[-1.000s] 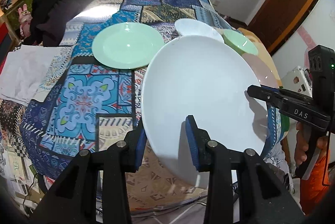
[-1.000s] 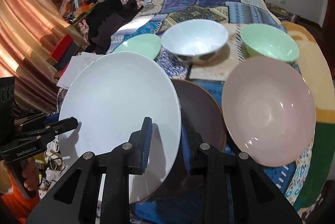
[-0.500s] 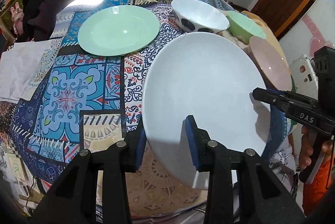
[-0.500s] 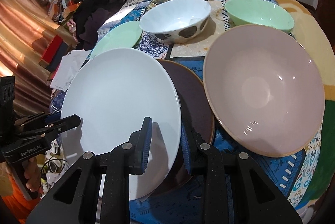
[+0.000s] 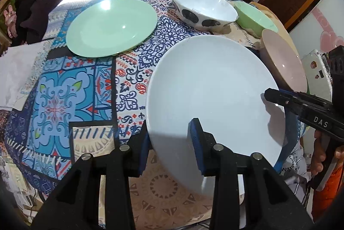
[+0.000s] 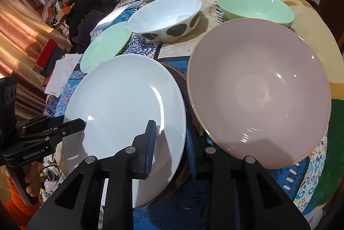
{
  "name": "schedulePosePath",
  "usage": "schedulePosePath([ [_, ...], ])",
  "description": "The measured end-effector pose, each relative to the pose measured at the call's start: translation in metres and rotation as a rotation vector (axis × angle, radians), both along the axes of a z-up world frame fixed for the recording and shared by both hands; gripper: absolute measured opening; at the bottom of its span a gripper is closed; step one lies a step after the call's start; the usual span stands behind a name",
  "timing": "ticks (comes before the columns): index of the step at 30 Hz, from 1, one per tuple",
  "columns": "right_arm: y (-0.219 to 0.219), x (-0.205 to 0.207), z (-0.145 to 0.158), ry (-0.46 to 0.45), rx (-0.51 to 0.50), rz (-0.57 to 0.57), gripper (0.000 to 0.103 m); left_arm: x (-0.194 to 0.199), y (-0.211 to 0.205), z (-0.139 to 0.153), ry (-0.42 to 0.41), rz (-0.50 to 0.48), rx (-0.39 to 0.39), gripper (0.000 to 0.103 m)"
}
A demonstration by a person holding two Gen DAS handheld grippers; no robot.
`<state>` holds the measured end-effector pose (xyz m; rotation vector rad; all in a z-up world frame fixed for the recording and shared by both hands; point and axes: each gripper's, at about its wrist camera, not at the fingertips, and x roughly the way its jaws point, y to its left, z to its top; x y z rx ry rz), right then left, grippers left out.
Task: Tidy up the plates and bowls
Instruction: 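Carry the white plate and lower it beside the dark brown plate, then open the left tool to release the white plate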
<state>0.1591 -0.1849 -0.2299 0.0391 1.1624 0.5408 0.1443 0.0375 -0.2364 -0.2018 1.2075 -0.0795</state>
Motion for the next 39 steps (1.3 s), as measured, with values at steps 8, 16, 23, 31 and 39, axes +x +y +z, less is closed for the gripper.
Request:
schedulePosePath([
  [8, -0.004, 0.001, 0.000, 0.003, 0.009, -0.005, 0.025, 0.010, 0.000, -0.010, 0.028, 0.011, -0.037, 0.037],
  [16, -0.010, 0.001, 0.003, 0.010, 0.035, -0.019, 0.025, 0.012, -0.005, -0.012, 0.038, -0.011, -0.031, 0.037],
  [23, -0.008, -0.004, 0.010, -0.022, -0.001, -0.023, 0.027, 0.002, 0.002, 0.001, 0.002, -0.003, -0.048, 0.042],
  [31, 0.005, -0.013, 0.032, -0.092, 0.001, 0.033, 0.028, -0.012, 0.014, 0.033, -0.084, 0.018, -0.038, 0.054],
  [39, 0.041, -0.010, 0.053, -0.178, 0.027, 0.098, 0.039, -0.018, 0.043, 0.069, -0.187, 0.085, -0.012, 0.066],
])
